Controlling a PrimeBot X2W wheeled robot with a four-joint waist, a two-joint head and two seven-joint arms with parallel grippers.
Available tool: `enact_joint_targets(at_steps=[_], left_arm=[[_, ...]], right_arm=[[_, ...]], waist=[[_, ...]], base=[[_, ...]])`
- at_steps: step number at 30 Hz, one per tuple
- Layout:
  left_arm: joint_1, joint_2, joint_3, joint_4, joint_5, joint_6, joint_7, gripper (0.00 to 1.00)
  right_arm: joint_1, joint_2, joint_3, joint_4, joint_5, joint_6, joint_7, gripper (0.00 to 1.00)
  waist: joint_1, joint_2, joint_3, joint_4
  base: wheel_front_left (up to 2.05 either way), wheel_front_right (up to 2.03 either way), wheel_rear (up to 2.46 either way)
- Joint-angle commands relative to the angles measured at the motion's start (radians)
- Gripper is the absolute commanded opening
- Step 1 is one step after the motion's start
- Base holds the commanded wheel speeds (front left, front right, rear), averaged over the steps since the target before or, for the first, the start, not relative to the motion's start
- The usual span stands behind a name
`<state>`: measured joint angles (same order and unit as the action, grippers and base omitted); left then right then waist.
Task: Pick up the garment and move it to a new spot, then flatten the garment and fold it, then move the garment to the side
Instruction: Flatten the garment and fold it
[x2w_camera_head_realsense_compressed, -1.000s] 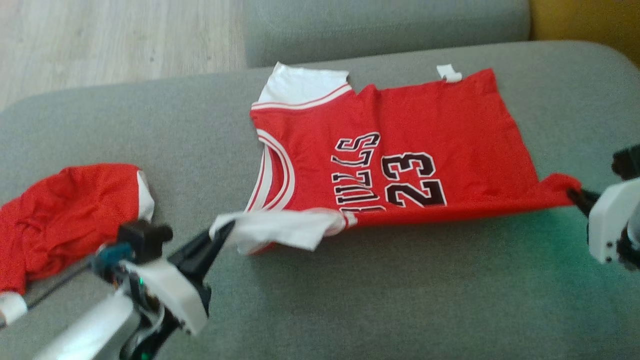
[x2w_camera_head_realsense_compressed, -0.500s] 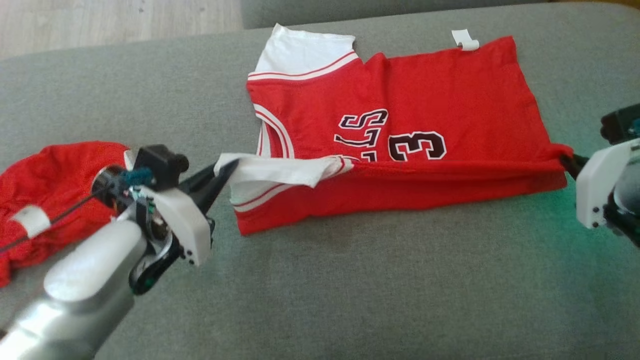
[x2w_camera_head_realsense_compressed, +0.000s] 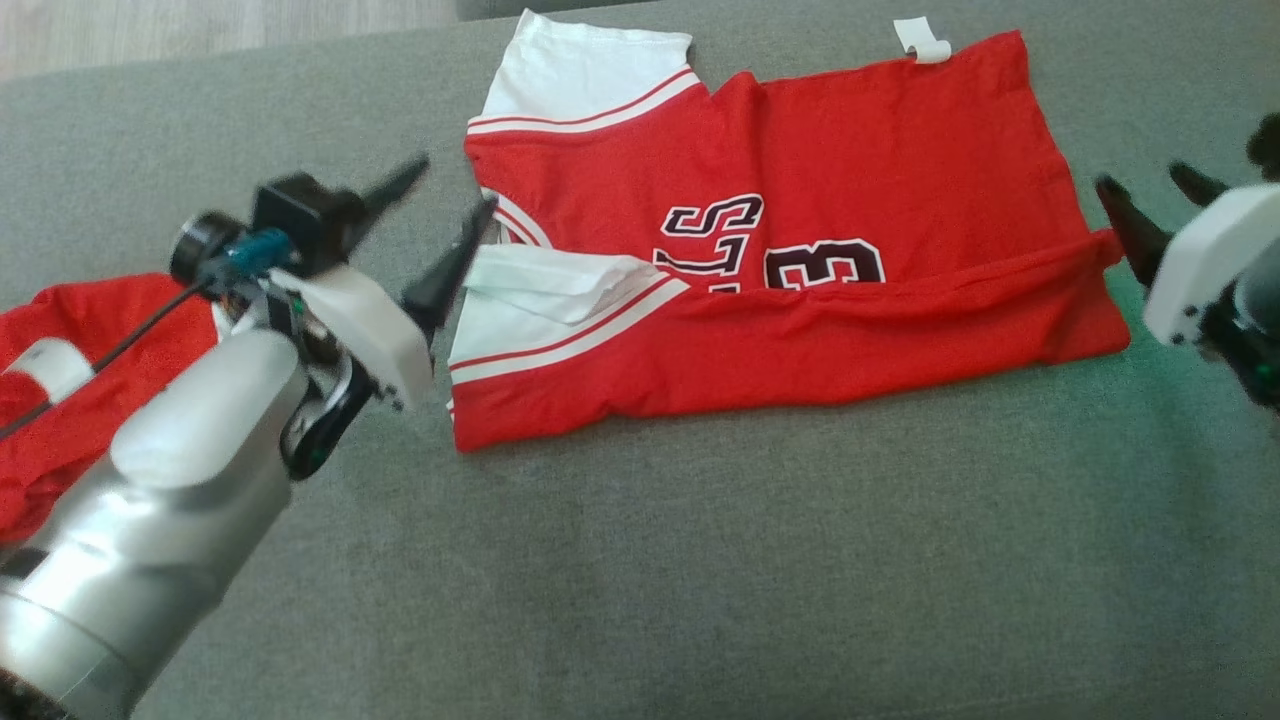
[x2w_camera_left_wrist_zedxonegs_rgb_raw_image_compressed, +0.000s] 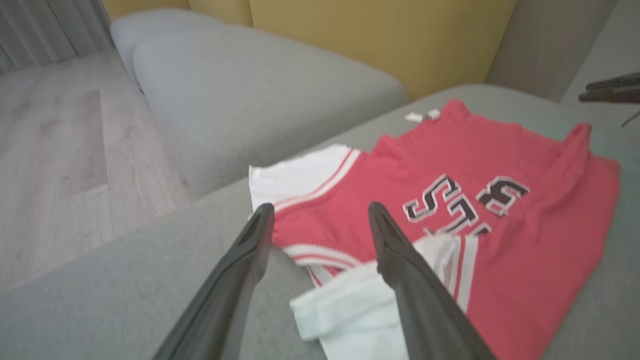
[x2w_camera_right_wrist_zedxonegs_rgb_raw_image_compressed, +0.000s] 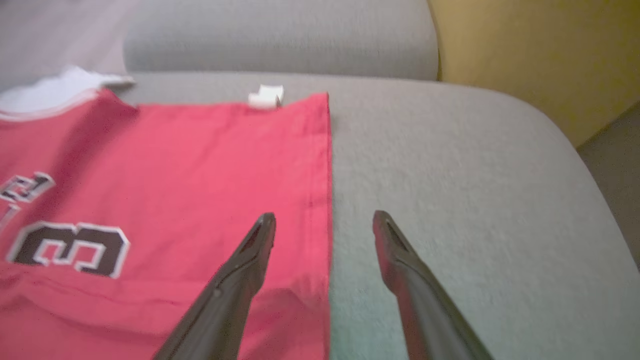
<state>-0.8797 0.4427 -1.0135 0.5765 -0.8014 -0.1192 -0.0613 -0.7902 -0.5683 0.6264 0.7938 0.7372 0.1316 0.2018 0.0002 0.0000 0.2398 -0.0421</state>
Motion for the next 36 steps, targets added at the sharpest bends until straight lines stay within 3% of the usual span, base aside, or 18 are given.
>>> enact_joint_targets(at_steps=[1,8,13,20,25,32,36], left_arm=[[-0.062,0.02,0.062,-0.003,-0.004,0.014,-0.046,1.0],[-0.023,0.0,0.175,0.002,-0.01,0.086,-0.194,1.0],[0.117,-0.017,0.345,-0.148,0.036,0.156,-0.2,1.0],[0.367,-0.092,0.511,-0.319,0.158,0.202,-0.2,1.0],[0.556,-0.208,0.609,-0.35,0.25,0.221,-0.2,1.0],[0.692,-0.302,0.683,-0.356,0.405,0.2,-0.2,1.0],[0.735,-0.335,0.719,-0.337,0.455,0.169,-0.2,1.0]], right_arm=[[-0.003,0.001,0.006,-0.034,0.028,-0.001,-0.027,1.0],[0.029,-0.032,0.003,-0.116,0.06,-0.001,-0.297,1.0],[0.098,-0.024,-0.056,-0.144,0.0,-0.001,-0.45,1.0],[0.268,0.043,-0.243,-0.271,-0.154,-0.001,-0.463,1.0],[0.471,0.156,-0.395,-0.34,-0.281,-0.001,-0.463,1.0],[0.589,0.274,-0.496,-0.398,-0.404,-0.001,-0.463,1.0],[0.607,0.307,-0.507,-0.412,-0.451,-0.001,-0.463,1.0]], waist=[[-0.0002,0.0,-0.004,0.0],[-0.0002,0.0,-0.045,0.01],[-0.0002,0.0,-0.088,0.019],[-0.0002,0.0,-0.136,0.023],[-0.0002,0.0,-0.169,0.022],[-0.0002,0.0,-0.186,-0.003],[-0.0002,0.0,-0.182,-0.014]], base=[[0.0,0.0,0.0],[0.0,0.0,0.0],[0.0,0.0,0.0],[0.0,0.0,0.0],[0.0,0.0,0.0],[0.0,0.0,0.0],[0.0,0.0,0.0]])
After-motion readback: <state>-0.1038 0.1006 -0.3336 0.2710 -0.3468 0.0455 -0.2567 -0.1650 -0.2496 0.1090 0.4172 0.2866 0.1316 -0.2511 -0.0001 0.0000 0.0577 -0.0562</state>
